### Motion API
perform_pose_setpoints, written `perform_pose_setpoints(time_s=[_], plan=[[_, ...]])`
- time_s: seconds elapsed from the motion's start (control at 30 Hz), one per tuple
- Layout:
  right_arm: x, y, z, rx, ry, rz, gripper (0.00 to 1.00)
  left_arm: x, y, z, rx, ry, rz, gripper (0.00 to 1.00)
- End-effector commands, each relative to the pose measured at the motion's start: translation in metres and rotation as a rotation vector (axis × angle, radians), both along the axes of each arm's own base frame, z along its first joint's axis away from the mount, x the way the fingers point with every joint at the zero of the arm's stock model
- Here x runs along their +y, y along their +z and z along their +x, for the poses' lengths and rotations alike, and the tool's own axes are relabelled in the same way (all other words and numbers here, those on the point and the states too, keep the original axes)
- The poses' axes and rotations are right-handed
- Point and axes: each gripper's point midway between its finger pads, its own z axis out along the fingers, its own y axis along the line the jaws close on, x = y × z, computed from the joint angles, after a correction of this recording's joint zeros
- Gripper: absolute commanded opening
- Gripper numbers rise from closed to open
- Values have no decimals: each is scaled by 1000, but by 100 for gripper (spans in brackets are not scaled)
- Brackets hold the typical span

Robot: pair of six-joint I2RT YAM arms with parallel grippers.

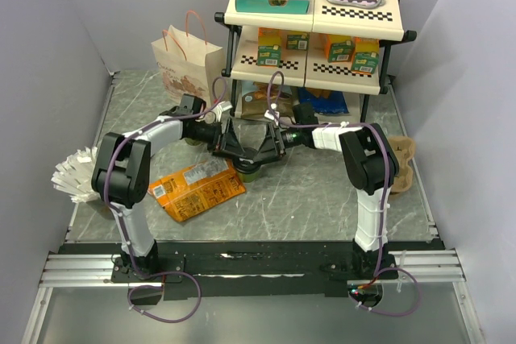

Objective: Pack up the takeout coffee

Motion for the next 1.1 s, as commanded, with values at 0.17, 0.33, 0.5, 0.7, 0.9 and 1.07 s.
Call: perform_pose_setpoints(time_s=[0.17, 0.33, 0.5, 0.7, 0.9, 1.07], plan=[[0, 36, 0, -116, 30, 39, 100, 2, 17, -2, -59, -47, -24, 100], [1, 39, 4, -106, 10, 35, 100, 11, 12, -16, -50, -42, 3, 99], [2, 36, 8, -102, -1, 27, 100, 14, 8, -18, -56, -33, 23, 99], [2, 27, 10, -87, -14, -15, 100, 10, 1, -12, -67, -34, 47, 100], [6, 21, 10, -95, -11, -41, 100, 11, -11, -12, -70, -27, 94, 99], [7, 15, 7, -88, -7, -60, 100, 10, -19, -11, -67, -25, 116, 99]])
